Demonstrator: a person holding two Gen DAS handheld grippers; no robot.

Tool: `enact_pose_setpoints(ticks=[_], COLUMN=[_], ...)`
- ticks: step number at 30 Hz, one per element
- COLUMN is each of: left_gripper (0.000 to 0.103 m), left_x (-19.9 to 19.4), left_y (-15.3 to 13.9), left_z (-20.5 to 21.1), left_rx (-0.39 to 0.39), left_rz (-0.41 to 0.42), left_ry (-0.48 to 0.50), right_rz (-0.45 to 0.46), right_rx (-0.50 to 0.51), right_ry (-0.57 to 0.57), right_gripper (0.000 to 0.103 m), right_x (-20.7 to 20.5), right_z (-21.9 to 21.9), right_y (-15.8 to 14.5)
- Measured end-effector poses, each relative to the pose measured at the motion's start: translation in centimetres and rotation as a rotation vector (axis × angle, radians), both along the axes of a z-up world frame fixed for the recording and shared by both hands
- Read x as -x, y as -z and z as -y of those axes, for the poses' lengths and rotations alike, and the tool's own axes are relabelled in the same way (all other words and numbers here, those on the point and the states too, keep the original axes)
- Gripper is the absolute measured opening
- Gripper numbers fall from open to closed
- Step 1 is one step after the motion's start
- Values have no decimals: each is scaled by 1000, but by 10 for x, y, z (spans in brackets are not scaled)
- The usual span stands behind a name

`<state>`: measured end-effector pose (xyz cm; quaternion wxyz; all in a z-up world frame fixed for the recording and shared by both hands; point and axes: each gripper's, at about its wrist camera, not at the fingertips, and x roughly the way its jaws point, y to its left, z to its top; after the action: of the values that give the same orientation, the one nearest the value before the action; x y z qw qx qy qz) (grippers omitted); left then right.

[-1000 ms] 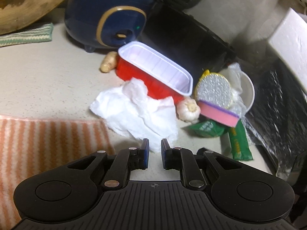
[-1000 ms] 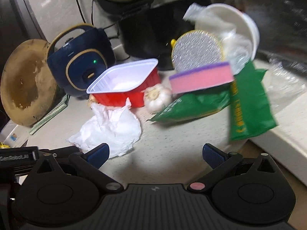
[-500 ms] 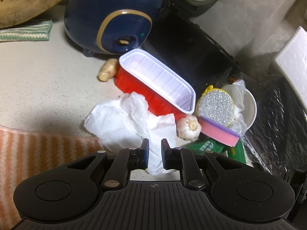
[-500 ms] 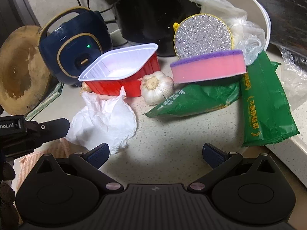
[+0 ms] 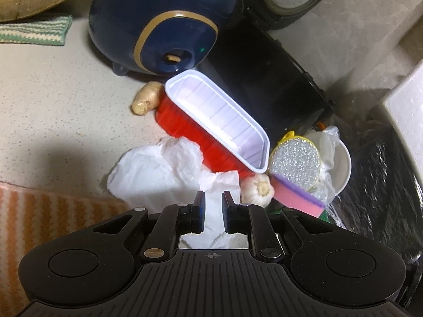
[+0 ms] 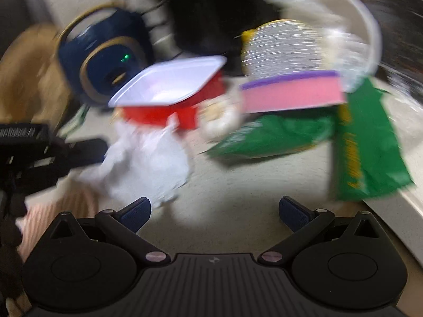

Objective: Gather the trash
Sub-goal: 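Move the left tool toward the red tray rim while the right tool approaches the white tissue, then close the left tool on the red tray rim and lift it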

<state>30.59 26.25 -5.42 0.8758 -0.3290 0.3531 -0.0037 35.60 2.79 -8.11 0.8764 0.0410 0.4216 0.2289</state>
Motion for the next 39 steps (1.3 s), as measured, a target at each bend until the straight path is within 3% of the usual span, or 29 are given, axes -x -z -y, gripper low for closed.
enact_pose_setpoints(ticks=[2,5,9,11,16,17,18,23,32,39], left_gripper=[16,16,16,16,16,16,16,16,16,16], left_x=[4,10,20,25,33,34,34,33,28,23], left_y=[1,1,-1,-3,-8,-9,-9,-12,-13,-5], left_z=[-4,-13,-23,-26,-26,-26,-25,-21,-16,-10], left_rx=[-4,-8,-16,-23,-36,-39,-42,-54,-48,-60], left_rz=[-8,-18,-26,-26,-22,-22,-23,-27,-15,-27], left_ry=[-3,-31,-74,-86,-95,-94,-94,-89,-75,-38], right_rz=[0,139,287,308,217,188,158,82,-43,24], right_rx=[19,0,20,31,65,70,70,-21,-123,-100], right_ry=[-59,-58,49,117,196,195,187,89,-77,-56], right_gripper=[92,92,92,92,88,78,59,28,28,28], right_x=[-4,-2,-25,-47,-105,-111,-114,-99,-51,-21], right_z=[-9,-14,-16,-16,-26,-28,-30,-39,-57,-40], right_y=[-8,-34,-65,-72,-57,-51,-45,-40,-32,-40])
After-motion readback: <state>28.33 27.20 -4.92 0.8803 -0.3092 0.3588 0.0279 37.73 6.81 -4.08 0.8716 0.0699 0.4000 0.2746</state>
